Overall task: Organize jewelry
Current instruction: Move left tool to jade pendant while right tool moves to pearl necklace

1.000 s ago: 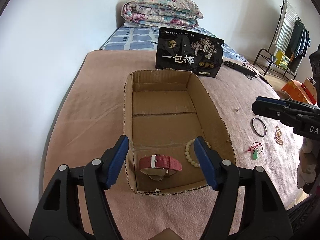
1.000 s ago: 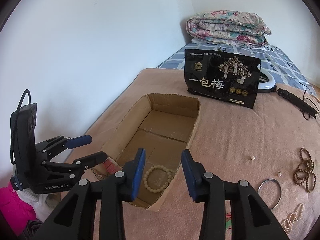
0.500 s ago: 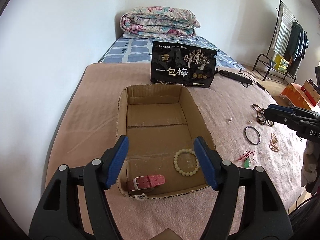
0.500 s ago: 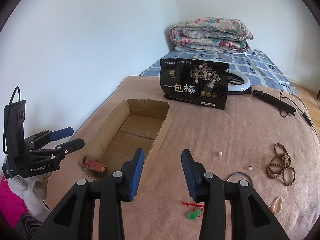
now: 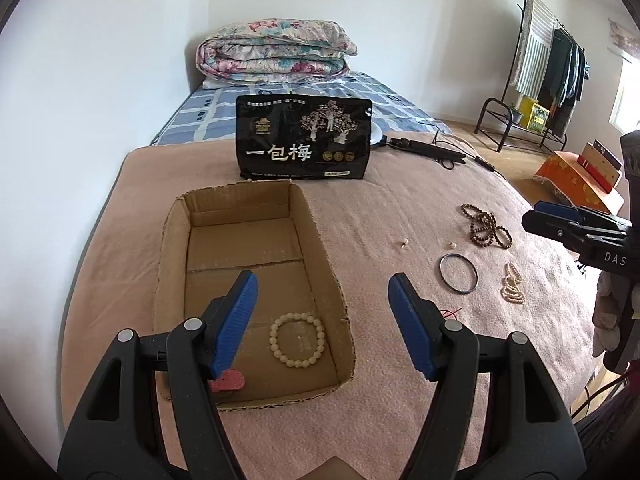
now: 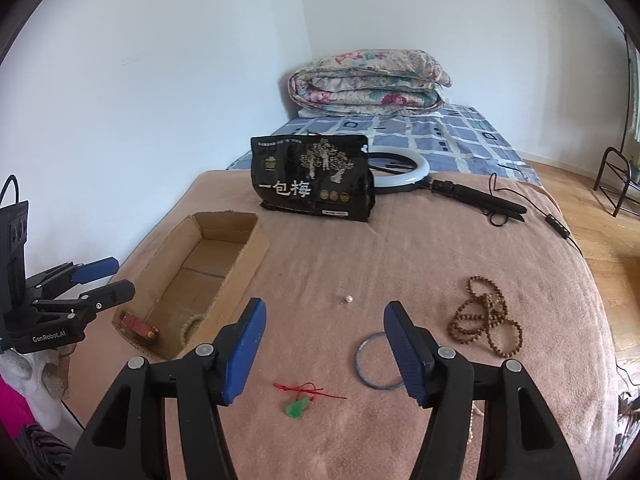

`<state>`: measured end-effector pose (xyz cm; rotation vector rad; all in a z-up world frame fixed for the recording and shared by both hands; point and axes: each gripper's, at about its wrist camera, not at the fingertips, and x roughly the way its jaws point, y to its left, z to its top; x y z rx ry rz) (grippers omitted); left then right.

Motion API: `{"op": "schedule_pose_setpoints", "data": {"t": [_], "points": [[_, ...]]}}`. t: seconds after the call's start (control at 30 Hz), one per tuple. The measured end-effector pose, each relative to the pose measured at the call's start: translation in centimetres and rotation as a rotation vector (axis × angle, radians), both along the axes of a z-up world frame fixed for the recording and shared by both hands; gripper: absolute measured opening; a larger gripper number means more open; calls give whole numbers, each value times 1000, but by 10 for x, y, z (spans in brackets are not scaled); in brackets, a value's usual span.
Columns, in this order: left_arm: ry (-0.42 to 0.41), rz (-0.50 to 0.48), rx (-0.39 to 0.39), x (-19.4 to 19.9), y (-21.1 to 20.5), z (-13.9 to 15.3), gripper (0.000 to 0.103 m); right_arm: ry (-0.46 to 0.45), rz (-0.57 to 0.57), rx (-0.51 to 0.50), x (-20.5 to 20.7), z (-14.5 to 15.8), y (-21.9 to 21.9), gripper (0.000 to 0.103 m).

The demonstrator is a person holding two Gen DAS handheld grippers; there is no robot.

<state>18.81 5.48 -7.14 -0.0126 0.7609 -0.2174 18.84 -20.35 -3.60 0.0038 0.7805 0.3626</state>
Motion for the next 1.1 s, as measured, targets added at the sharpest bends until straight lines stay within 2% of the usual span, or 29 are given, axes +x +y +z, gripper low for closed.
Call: {"op": "schedule_pose_setpoints", "data": {"t": [0.47, 0.6, 0.8, 1.1], "points": [[39, -82, -10, 8, -58, -11, 70, -14, -173, -37, -2, -8, -103, 85], [60, -105, -20, 9, -72, -16, 70, 7, -205, -45, -1, -16, -125, 85], [94, -138, -12, 8, -92, -30, 70, 65, -200, -68, 0, -39, -148, 87], [160, -165, -4, 9, -120, -62, 70, 133, -148, -111, -6, -77, -155, 88]]}}
